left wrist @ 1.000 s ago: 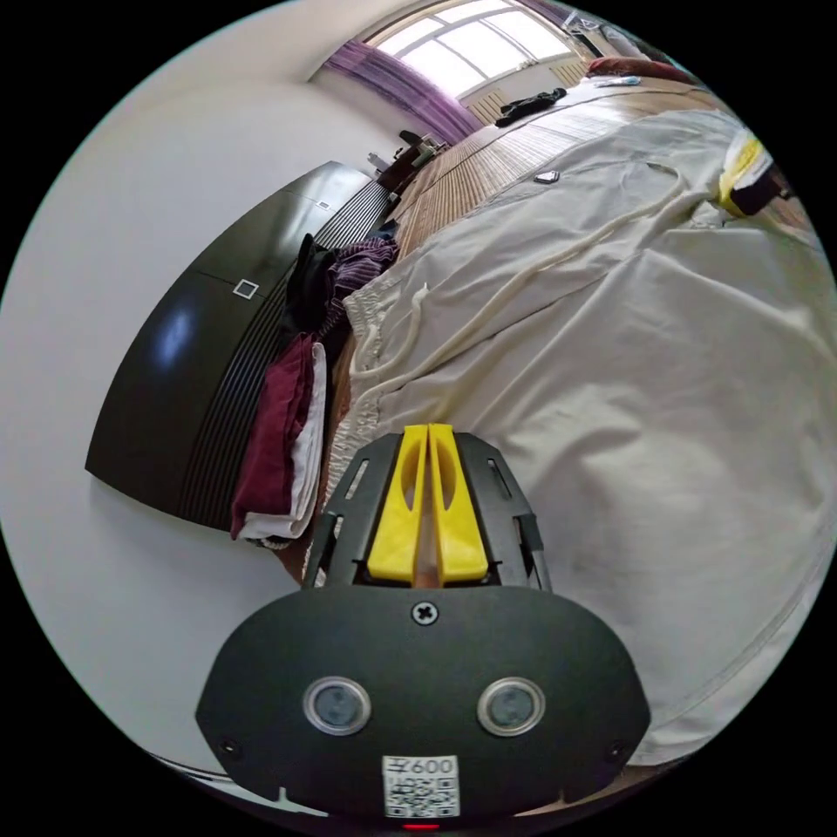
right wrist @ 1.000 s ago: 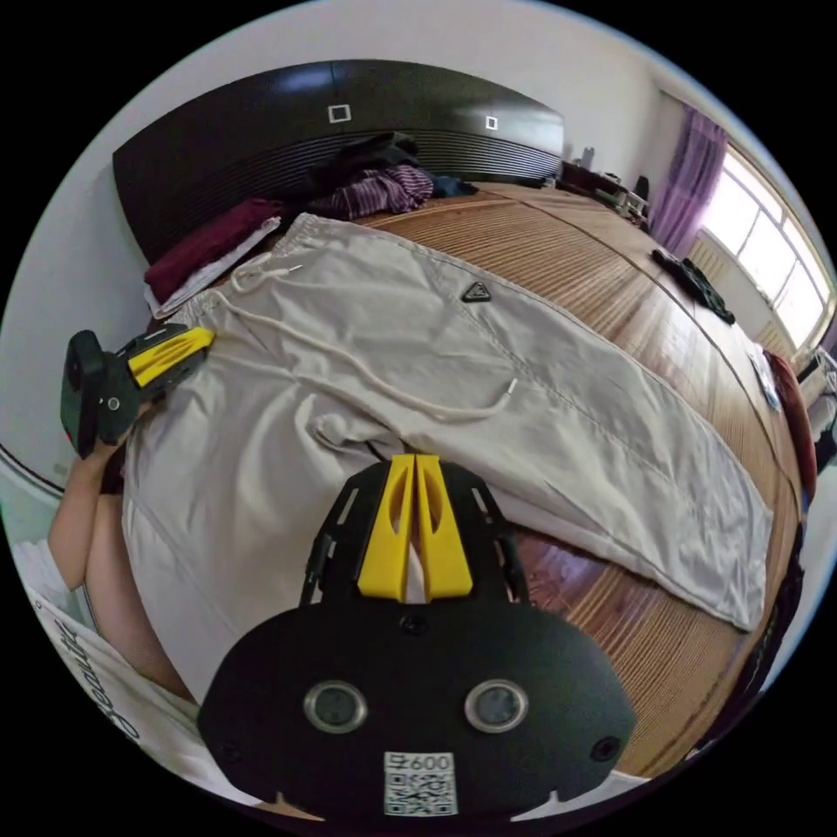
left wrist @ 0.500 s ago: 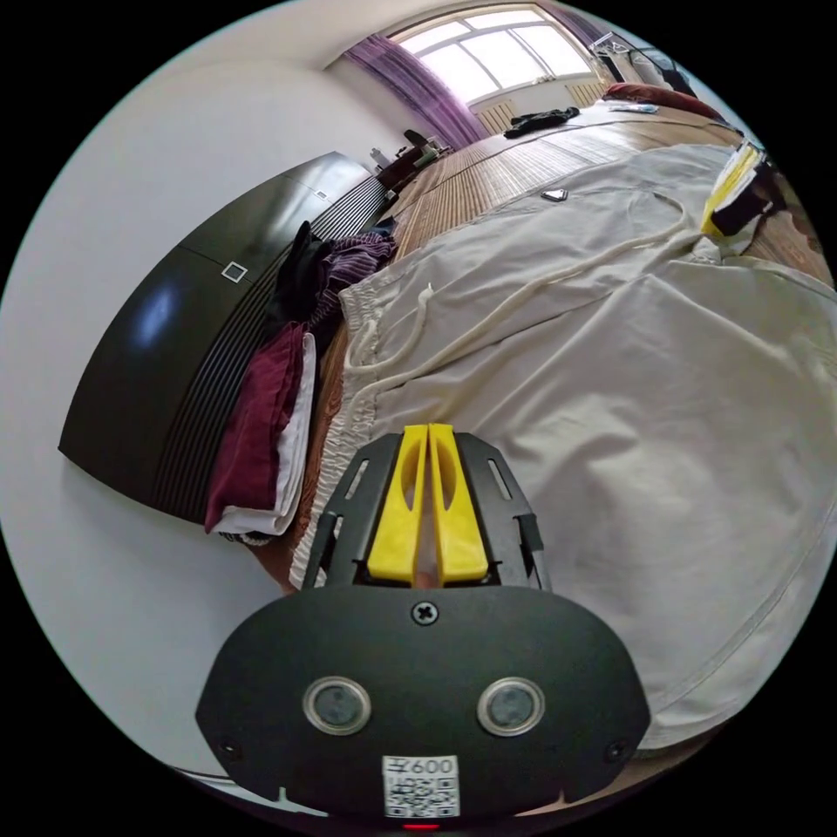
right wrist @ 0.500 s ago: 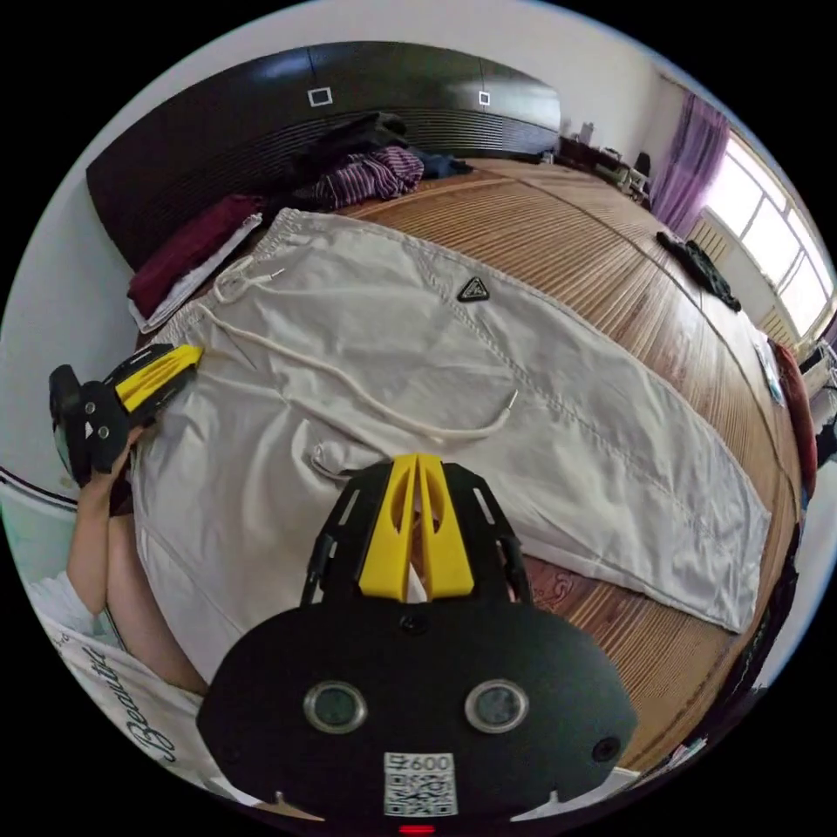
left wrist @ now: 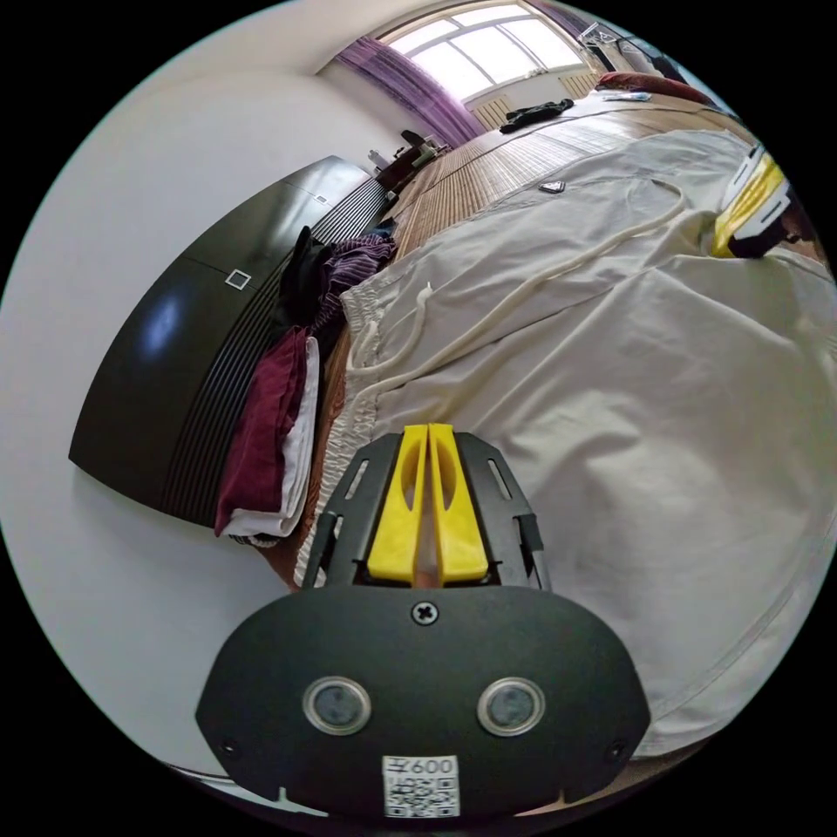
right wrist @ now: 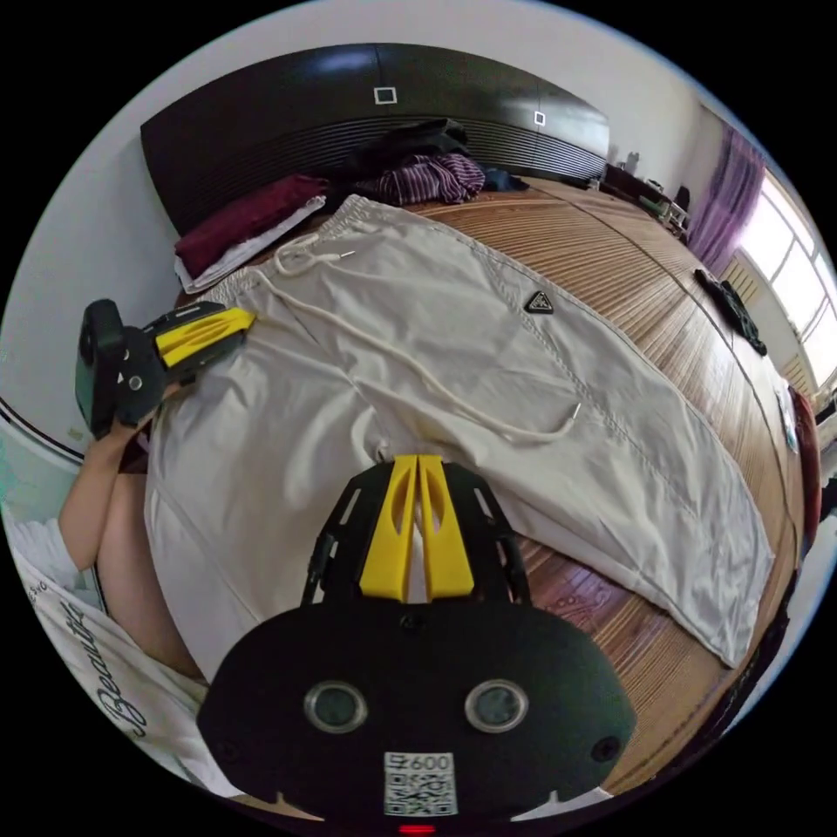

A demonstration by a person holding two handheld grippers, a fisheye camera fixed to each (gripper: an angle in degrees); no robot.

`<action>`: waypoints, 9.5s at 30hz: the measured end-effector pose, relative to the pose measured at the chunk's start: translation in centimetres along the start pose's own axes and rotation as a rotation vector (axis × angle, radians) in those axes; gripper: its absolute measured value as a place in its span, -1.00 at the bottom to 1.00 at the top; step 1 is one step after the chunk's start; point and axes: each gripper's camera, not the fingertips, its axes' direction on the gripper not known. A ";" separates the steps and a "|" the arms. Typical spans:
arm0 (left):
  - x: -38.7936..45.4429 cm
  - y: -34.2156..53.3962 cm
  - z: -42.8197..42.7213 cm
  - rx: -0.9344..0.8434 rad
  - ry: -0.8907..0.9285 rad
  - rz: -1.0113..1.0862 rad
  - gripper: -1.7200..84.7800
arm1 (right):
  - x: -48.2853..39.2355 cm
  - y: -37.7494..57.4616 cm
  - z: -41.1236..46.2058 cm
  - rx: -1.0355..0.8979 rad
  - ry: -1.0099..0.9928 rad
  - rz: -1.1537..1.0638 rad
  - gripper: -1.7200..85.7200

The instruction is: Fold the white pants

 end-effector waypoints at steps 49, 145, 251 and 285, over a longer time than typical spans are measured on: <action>8.4 -1.5 4.8 0.002 -0.060 0.047 -0.94 | 3.2 -7.4 -20.4 0.414 0.089 0.363 -0.98; -26.5 38.7 11.7 0.013 1.218 -1.292 -0.91 | -12.6 51.9 -44.9 0.549 0.510 0.545 -0.98; -13.1 36.8 -16.5 -0.056 0.792 -0.647 -0.95 | -5.7 52.8 -59.6 0.043 1.026 0.719 -0.98; 15.5 0.7 -3.1 -0.083 0.325 -0.207 -0.94 | -6.4 29.9 -48.7 0.023 0.422 0.590 -0.98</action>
